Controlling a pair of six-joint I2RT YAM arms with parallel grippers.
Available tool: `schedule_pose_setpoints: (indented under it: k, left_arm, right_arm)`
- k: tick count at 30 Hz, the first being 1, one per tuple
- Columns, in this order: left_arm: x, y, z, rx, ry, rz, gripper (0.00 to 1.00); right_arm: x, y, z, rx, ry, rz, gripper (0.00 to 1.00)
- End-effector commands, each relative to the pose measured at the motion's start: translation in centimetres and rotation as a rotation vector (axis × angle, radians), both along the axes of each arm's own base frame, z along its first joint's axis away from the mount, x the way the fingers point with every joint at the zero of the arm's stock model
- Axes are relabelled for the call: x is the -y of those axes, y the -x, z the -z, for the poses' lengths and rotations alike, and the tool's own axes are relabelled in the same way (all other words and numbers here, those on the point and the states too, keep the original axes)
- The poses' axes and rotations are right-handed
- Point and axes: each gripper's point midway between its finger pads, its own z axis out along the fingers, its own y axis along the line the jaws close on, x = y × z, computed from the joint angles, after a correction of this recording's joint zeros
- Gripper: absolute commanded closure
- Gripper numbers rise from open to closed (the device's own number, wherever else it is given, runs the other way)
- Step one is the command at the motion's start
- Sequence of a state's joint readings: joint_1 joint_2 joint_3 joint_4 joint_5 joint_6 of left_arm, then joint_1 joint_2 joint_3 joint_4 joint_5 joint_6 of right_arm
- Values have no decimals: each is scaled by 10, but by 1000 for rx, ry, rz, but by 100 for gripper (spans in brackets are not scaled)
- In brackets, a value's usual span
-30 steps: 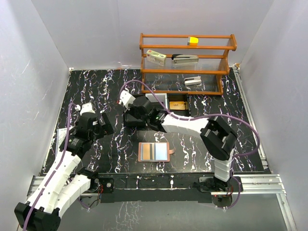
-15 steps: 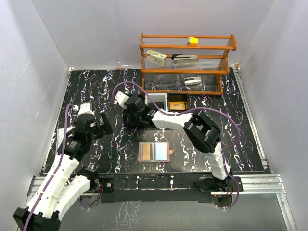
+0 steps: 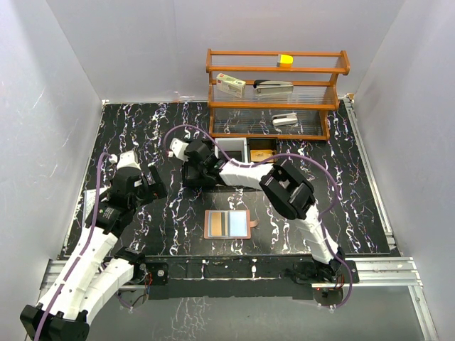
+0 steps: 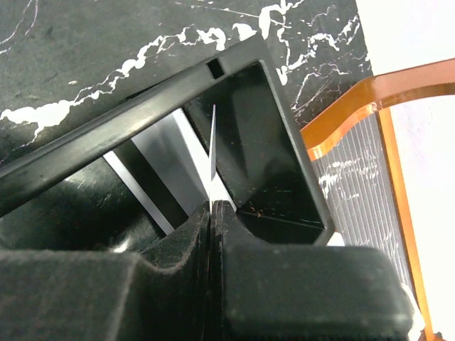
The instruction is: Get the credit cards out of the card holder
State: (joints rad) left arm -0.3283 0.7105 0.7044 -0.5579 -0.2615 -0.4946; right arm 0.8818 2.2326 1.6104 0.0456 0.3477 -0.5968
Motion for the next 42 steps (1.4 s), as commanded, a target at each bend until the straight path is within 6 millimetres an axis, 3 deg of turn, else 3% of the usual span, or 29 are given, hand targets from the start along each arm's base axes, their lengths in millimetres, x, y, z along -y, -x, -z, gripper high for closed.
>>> schedule_pose_setpoints:
  k: [1,5,9,11,18,26,30,36,39,42]
  left_arm:
    - [-1,1,-2,3,-4,4,1]
    - [-1,1,-3,14,0,4,1]
    - [0,1,-2,13,2,7,1]
    - [0,1,-2,14,4,8,1]
    - [3,0,-1,8,9,22,1]
    - [4,0,1,2,10,28,1]
    - [5,0,2,-4,9,30,1]
    - [5,-1,3,-8,7,30,1]
    - [6,-1,4,-12,7,34,1]
    - [6,-2,6,-19,5,36,1]
  right_arm:
    - [-15,-15,-25,98,-10,-34,100]
    - [-14,-16,-15,101,40,-51,98]
    - [-20,-9,-13,55,49,-110,74]
    - [-21,-7,-12,55,53,-123,70]
    - [-21,-7,-10,37,35,-113,65]
    - [-30,-5,-24,-11,-109,-89,56]
    - [-31,-7,-45,-12,-200,-71,53]
    - [-28,-2,-115,28,-422,-44,50]
    - [-15,5,-148,61,-536,0,48]
    - [8,17,-164,63,-649,85,39]
